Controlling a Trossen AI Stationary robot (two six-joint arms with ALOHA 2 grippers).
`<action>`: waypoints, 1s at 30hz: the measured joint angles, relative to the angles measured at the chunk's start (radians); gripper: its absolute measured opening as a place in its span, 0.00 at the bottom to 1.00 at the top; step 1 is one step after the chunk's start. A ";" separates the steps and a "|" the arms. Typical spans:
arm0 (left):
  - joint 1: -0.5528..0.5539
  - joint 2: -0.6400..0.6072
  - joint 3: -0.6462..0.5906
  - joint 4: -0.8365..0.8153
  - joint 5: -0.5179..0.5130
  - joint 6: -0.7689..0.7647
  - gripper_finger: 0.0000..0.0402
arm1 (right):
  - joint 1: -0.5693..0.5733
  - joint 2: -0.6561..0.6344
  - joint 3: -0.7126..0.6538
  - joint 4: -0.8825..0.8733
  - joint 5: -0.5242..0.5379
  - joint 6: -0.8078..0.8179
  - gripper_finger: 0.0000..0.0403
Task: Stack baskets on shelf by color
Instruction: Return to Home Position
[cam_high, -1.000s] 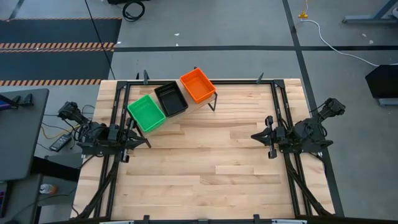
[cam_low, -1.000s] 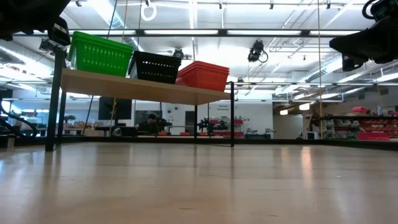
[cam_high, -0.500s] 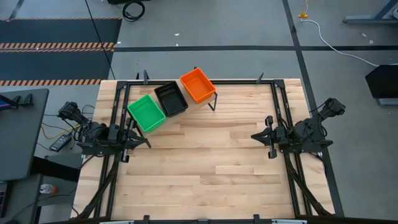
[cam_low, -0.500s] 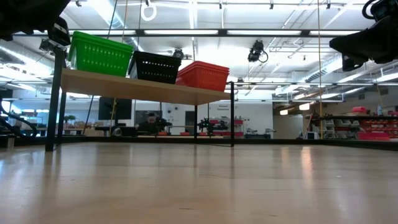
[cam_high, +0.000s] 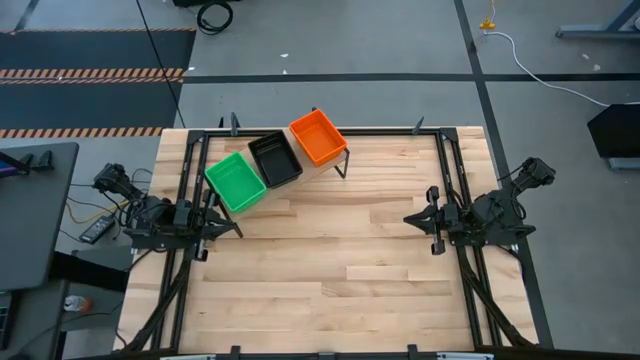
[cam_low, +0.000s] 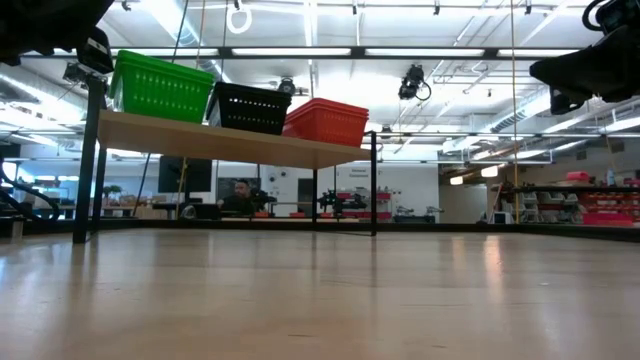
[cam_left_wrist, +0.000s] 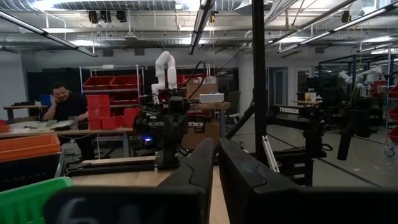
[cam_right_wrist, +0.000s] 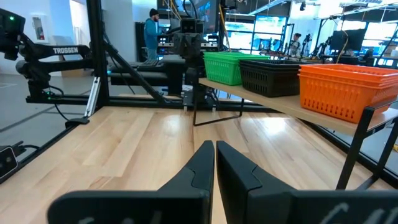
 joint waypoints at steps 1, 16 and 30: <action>0.000 0.000 0.000 0.000 0.000 0.000 0.08 | 0.000 0.000 0.000 0.000 0.000 0.000 0.06; 0.000 0.001 0.000 0.000 0.000 0.000 0.08 | 0.000 0.000 0.000 0.000 0.000 0.000 0.06; 0.000 0.001 0.000 0.000 0.000 0.000 0.07 | 0.000 0.000 0.000 0.000 0.000 0.000 0.06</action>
